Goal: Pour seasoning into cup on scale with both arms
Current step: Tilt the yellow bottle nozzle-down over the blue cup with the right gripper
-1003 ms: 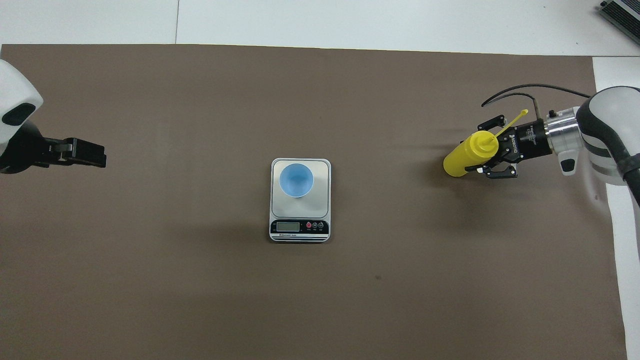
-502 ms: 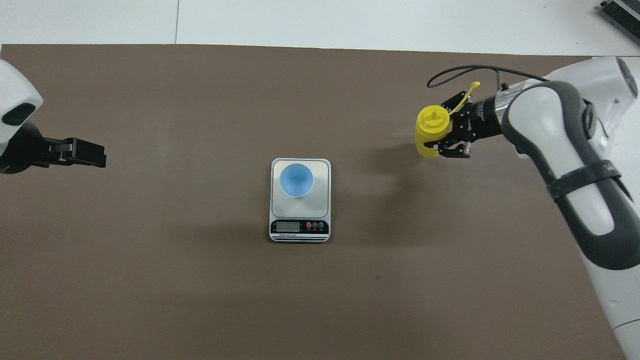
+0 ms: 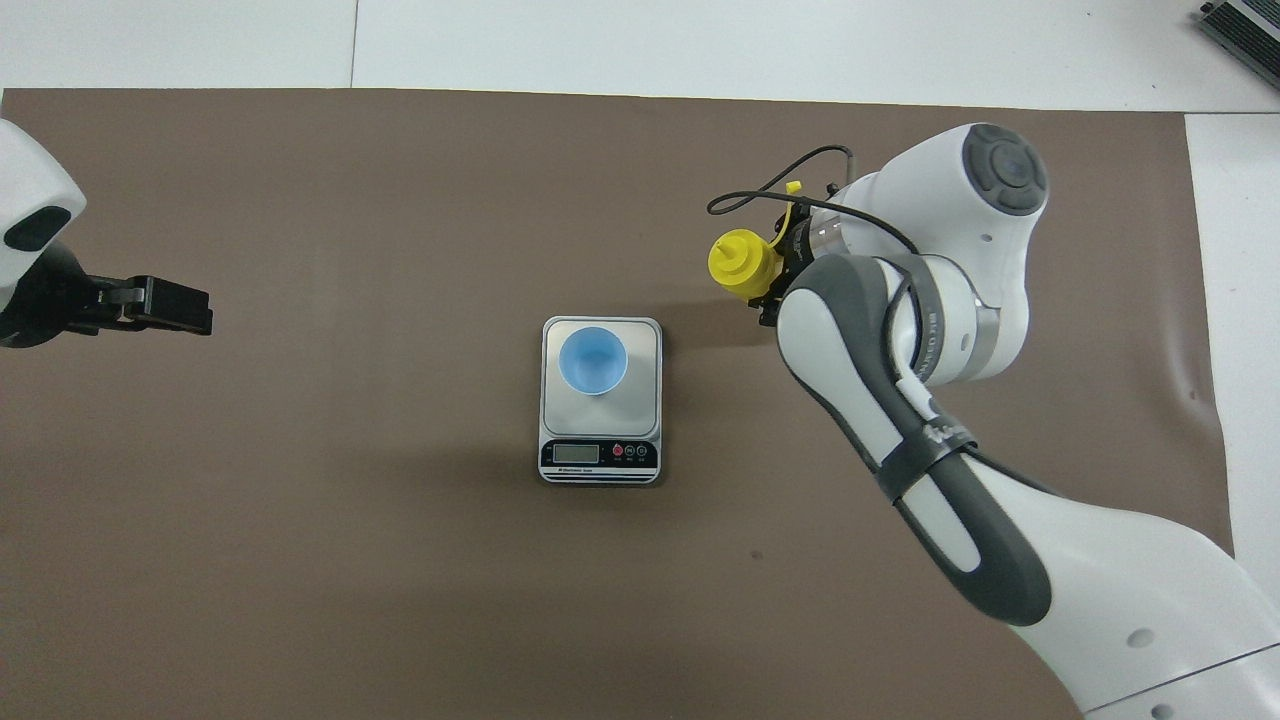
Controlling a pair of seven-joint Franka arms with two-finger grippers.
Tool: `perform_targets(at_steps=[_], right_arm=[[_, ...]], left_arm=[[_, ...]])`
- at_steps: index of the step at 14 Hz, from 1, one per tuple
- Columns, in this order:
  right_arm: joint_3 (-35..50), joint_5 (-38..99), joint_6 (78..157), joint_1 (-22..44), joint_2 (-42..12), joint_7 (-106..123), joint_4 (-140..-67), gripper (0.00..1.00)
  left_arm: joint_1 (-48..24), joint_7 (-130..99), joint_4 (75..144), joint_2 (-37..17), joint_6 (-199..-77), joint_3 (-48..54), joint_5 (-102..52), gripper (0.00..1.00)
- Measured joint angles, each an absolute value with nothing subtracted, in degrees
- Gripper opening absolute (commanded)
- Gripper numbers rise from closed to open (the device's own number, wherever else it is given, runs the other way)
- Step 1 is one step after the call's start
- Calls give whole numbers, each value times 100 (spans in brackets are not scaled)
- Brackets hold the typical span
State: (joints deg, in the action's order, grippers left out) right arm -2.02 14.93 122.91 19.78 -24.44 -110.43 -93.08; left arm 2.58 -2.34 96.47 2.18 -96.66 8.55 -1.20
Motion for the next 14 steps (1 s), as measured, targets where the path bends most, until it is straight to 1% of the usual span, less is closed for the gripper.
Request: perform_targets(at_steps=[3,5,8,14], right_arm=[[-199,138,12296,2568,-2469,-11782,-9294,0],[-196,-673,12298,2840,-2487,-12183,-9249,0],[-195,-1658,12298,3108,-2492,-12535,-9220,0],[-190,-3046,12357,3517,-2502,-13001,-9188,0]], left_arm=[[258,-241,9647,218,-9666,855,-120,100],[258,-247,9647,218,-9666,855,-120,100],[257,-251,9647,218,-9666,855,-120,100],[257,-257,9647,218,-9666,856,-120,100]])
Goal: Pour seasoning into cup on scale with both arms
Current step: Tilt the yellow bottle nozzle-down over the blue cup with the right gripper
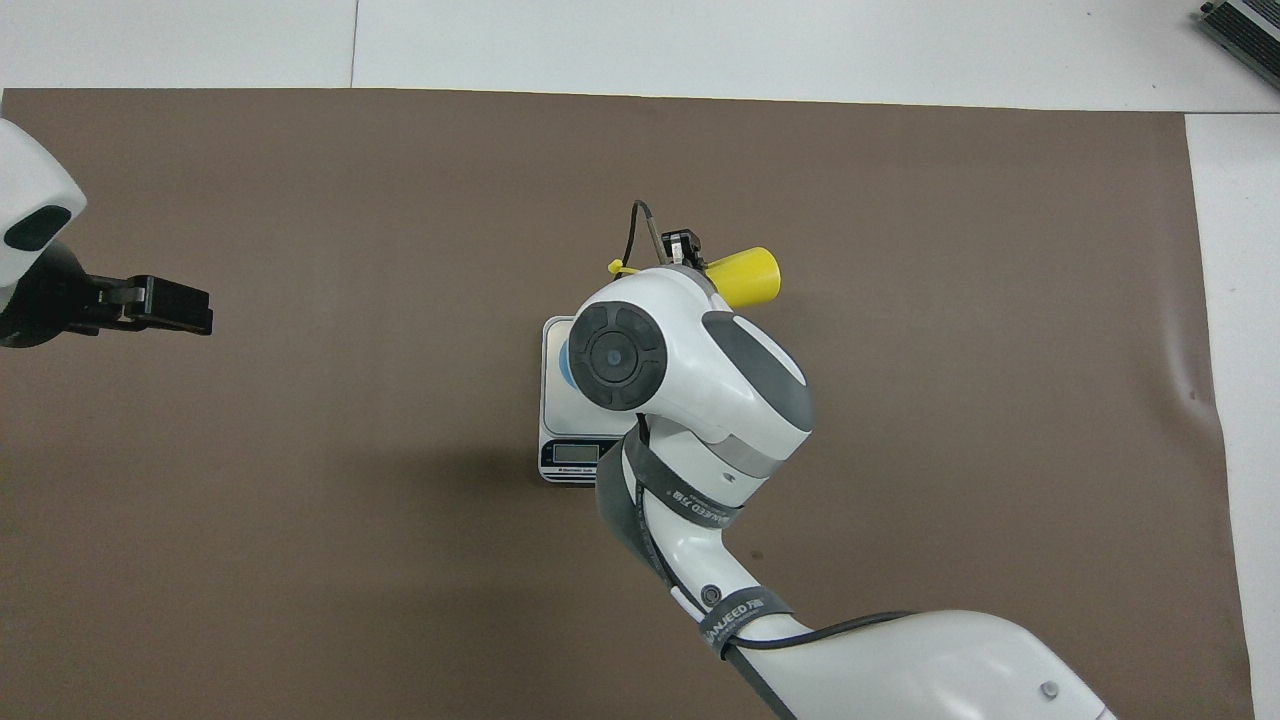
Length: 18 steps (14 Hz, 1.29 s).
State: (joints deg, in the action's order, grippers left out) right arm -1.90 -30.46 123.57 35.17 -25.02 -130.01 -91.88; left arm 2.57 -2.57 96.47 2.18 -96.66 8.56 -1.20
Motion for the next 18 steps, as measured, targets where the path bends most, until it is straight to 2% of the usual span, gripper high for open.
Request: perform_targets(at_steps=[12,18], right_arm=[[-132,-5548,12617,3806,-2523,-13014,-9224,0],[-125,-7017,12734,3965,-2523,-13015,-9594,0]], left_arm=[[257,-264,9647,218,-9666,857,-120,100],[257,-265,9650,218,-9666,858,-120,100]])
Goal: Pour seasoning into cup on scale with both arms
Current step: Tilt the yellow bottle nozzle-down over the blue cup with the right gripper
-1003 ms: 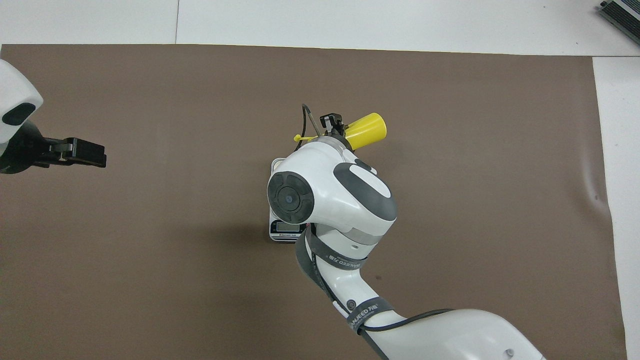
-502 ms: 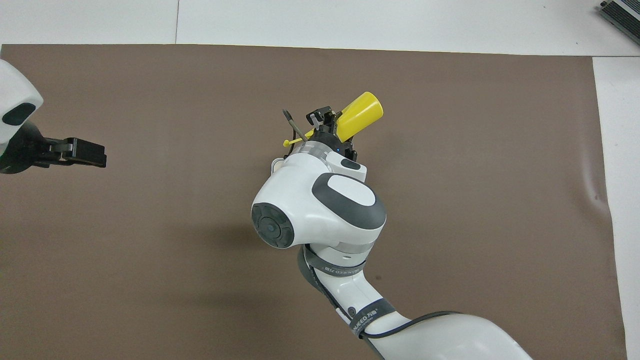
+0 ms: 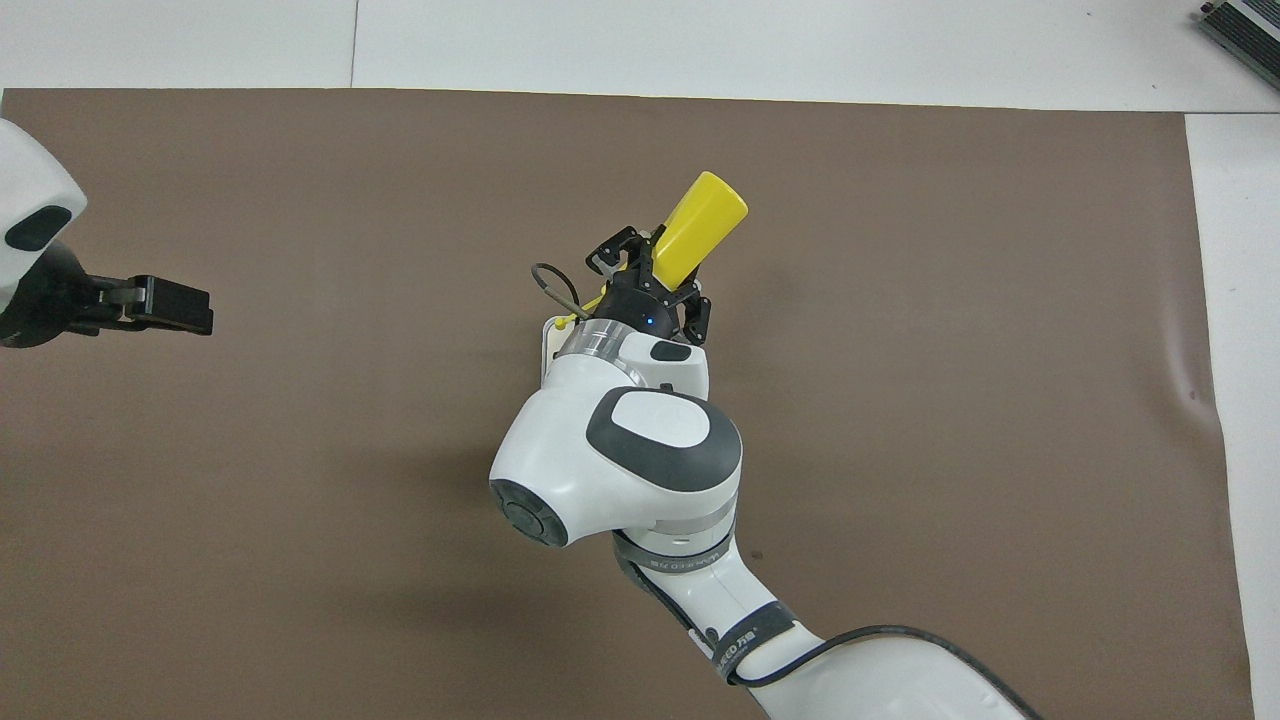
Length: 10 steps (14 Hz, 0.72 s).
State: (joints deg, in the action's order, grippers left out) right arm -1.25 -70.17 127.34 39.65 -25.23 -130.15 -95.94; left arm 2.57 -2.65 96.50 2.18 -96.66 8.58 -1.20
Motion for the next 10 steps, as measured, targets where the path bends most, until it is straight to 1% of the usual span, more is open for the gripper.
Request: perform_targets(at_steps=[5,7,10], right_arm=[[-124,-7727,12751,4006,-2463,-13015,-9753,0],[-124,-7786,12752,4067,-2409,-13023,-9928,0],[-128,-7790,12753,4086,-2363,-13031,-9955,0]], left_arm=[[257,-266,9650,218,-9666,858,-120,100],[257,-266,9650,218,-9666,858,-120,100],[257,-266,9650,218,-9666,858,-120,100]])
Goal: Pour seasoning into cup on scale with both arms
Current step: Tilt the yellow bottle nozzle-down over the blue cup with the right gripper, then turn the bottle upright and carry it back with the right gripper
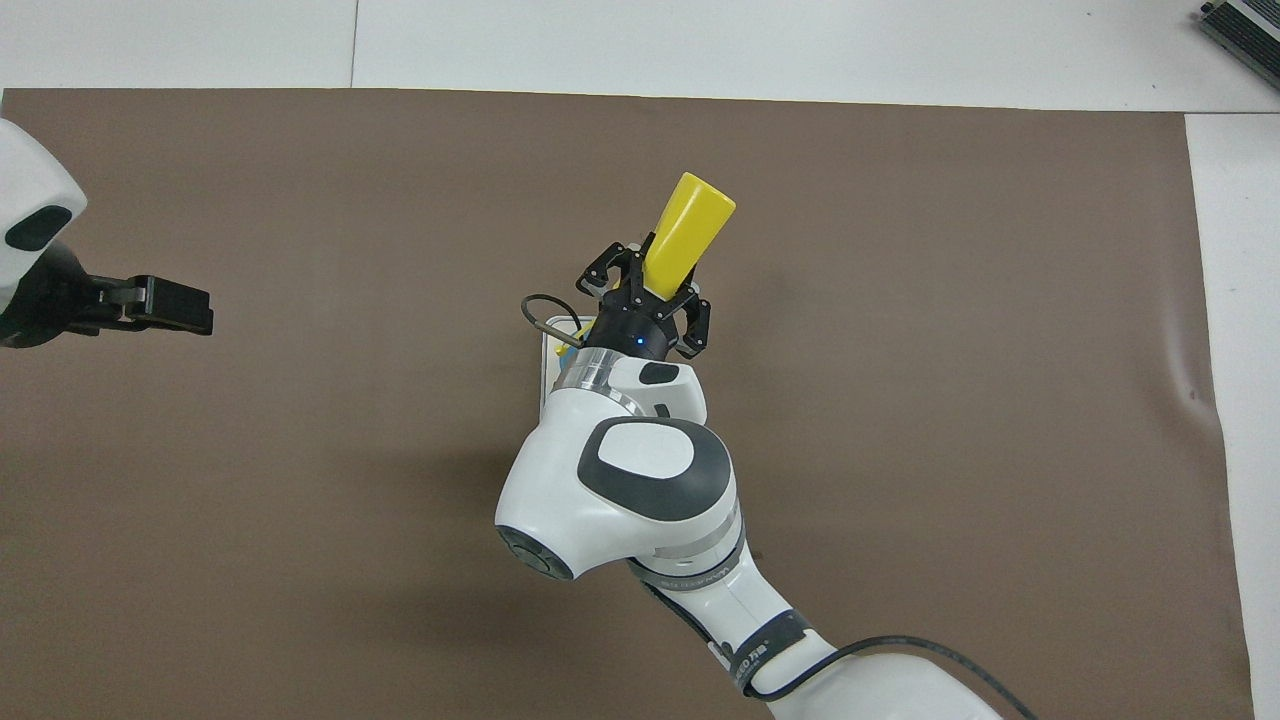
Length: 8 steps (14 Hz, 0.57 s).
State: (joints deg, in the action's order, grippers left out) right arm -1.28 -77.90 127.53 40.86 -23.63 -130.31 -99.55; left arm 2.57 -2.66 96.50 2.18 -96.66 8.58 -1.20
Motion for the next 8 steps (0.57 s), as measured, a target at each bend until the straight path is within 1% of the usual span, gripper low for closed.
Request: perform_targets(at_steps=[3,6,8], right_arm=[[-134,-7719,12820,4027,-2266,-13110,-9902,0],[-144,-6910,13255,3688,-2004,-13143,-9881,0],[-147,-6232,13343,3401,-1824,-13141,-9882,0]], left_arm=[[257,-266,9650,218,-9666,858,-120,100],[257,-267,9650,218,-9667,858,-120,100],[257,-267,9650,218,-9669,858,-120,100]])
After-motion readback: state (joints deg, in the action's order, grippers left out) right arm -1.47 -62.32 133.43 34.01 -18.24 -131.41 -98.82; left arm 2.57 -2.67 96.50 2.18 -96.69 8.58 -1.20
